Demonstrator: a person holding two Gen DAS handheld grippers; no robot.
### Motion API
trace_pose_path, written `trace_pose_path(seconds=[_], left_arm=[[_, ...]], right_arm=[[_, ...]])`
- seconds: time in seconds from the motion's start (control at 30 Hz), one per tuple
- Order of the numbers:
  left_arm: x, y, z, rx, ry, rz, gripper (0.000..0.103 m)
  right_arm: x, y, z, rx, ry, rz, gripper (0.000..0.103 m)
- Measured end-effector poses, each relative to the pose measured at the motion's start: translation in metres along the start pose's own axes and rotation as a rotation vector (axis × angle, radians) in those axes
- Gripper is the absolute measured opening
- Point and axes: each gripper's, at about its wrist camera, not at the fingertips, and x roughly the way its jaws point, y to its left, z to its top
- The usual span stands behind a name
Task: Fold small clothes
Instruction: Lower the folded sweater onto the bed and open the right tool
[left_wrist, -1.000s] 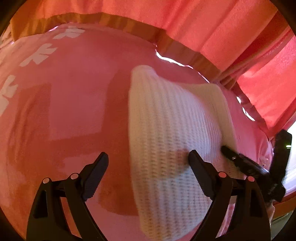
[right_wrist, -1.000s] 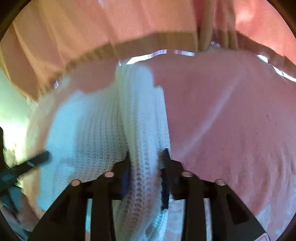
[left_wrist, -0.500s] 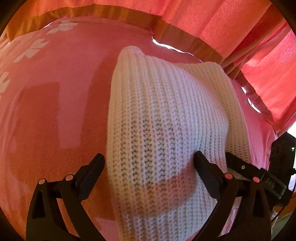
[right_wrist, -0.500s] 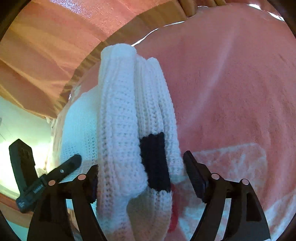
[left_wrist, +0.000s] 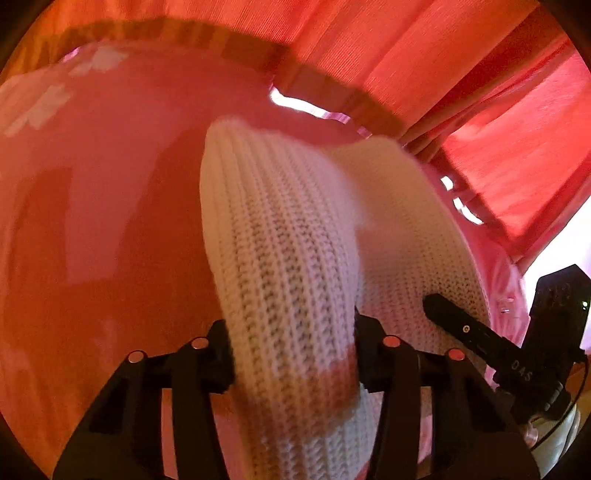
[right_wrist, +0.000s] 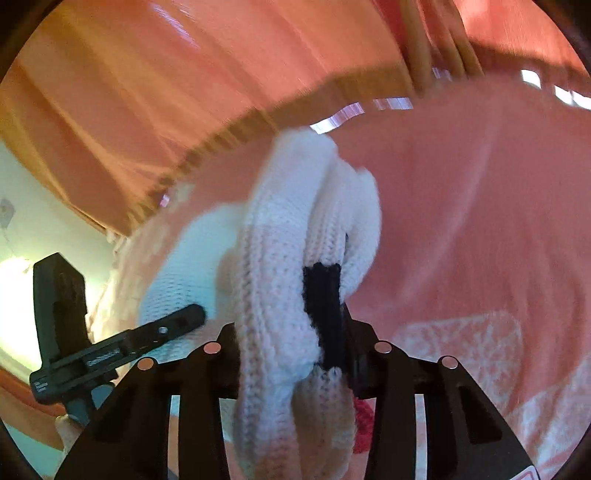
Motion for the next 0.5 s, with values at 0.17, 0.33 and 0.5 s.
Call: trace_pose_path(seconds=[0.17, 0.33, 0.5], left_arm=[[-0.075, -0.018, 0.015, 0.092, -0.129, -0.061, 0.045], [-0.131, -0.015, 0.032, 0.184, -0.277, -0.02, 0.052], [-0.09, 0.056, 0.043, 0.079, -0.273, 0.309, 0.077]], right_arm=[[-0.063, 0.078, 0.008, -0.178, -0.23, -0.001, 0.038], [-0.069, 0.113, 0.022, -0.191, -0.329, 0.076, 0.042], [0.025, 0.101, 0.025, -0.167, -0.156, -0.155, 0.049]])
